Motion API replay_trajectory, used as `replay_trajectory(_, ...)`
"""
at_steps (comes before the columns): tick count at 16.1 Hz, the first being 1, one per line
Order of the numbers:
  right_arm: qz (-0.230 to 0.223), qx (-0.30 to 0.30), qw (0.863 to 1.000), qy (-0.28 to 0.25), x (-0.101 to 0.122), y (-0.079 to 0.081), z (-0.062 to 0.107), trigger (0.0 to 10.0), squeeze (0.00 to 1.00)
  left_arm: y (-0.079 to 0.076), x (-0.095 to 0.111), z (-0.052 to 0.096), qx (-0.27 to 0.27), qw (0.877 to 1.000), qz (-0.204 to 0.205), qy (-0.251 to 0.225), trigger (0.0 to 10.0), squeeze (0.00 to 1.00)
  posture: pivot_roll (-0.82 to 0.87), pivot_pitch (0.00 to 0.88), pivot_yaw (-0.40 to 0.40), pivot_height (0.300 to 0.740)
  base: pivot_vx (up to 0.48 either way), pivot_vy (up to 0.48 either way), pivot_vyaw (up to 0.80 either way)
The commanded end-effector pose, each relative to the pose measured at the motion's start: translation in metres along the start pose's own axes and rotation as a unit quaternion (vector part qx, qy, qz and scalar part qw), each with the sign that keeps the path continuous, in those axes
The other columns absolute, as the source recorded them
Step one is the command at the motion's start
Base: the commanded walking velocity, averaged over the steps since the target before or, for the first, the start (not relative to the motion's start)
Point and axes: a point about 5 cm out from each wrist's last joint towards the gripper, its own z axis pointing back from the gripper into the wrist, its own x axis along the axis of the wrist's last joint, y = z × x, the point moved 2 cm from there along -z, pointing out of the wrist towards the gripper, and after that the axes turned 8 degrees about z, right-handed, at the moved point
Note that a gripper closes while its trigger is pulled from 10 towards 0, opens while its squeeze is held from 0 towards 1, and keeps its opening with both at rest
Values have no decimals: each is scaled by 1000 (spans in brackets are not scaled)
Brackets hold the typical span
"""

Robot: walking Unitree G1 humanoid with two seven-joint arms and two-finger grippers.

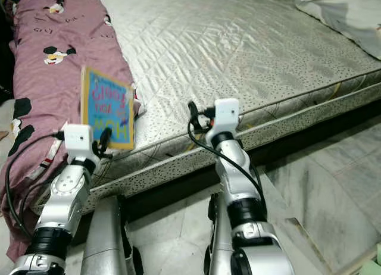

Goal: Clean up the room

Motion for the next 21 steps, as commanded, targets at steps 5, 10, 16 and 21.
replay_trajectory(5, -9, 3, 1000, -18, 8, 3, -7, 10000, 0, -9, 24, -2, 21, 999, -20, -43, 10000, 0, 47, 0, 18, 583, 0, 0, 0)
replay_trajectory(10, 6, 4, 999, -33, 12, 4, -10, 10000, 0, -8, 25, -7, 35, 998, -45, -32, 10000, 0, 41, 0, 21, 643, 0, 0, 0)
replay_trajectory(16, 10, -6, 999, -36, 12, 1, -11, 10000, 0, -8, 28, -10, 40, 999, -2, -31, 10000, 0, 36, 0, 22, 728, 0, 0, 0)
replay_trajectory(21, 14, -8, 999, -34, 10, 0, -11, 10000, 0, -10, 29, -12, 43, 998, -31, -34, 10000, 0, 38, 0, 20, 740, 0, 0, 0)
